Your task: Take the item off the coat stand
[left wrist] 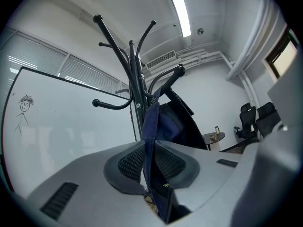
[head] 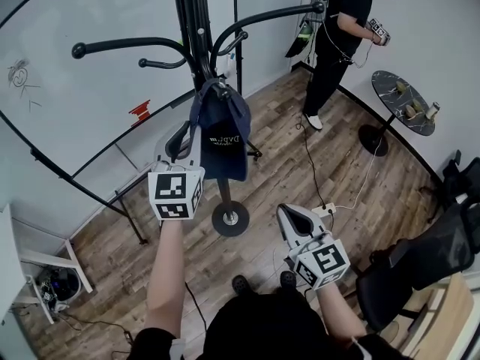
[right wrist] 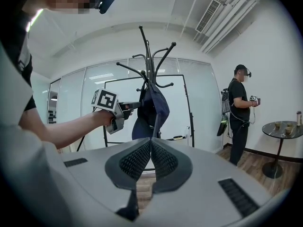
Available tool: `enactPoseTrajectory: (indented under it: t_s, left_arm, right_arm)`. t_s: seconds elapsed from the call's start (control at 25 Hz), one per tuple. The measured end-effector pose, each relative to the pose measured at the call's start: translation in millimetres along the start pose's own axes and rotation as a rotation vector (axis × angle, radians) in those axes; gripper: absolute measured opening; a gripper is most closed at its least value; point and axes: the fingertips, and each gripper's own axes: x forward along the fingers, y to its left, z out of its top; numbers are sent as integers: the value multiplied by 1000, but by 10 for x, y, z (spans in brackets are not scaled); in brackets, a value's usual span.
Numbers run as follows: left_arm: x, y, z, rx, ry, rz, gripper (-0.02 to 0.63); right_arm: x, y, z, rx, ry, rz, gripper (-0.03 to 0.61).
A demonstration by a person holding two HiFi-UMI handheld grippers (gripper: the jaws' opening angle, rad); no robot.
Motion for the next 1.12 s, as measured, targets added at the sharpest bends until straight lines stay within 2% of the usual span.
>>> enactPoseTrajectory:
  t_s: [0.28, 0.64, 1.12]
  left_arm:
    - [-20, -16, 20, 7, 4, 5, 55]
    - [-207, -37, 202, -34, -44, -11, 35]
    - [-497, -138, 591, -111, -162, -41, 34]
  right_arm:
    - [1, -15, 36, 1, -7, -1, 31]
    - [3, -15, 71, 0, -14, 5, 31]
    - [25, 38, 73, 7, -23, 13, 31]
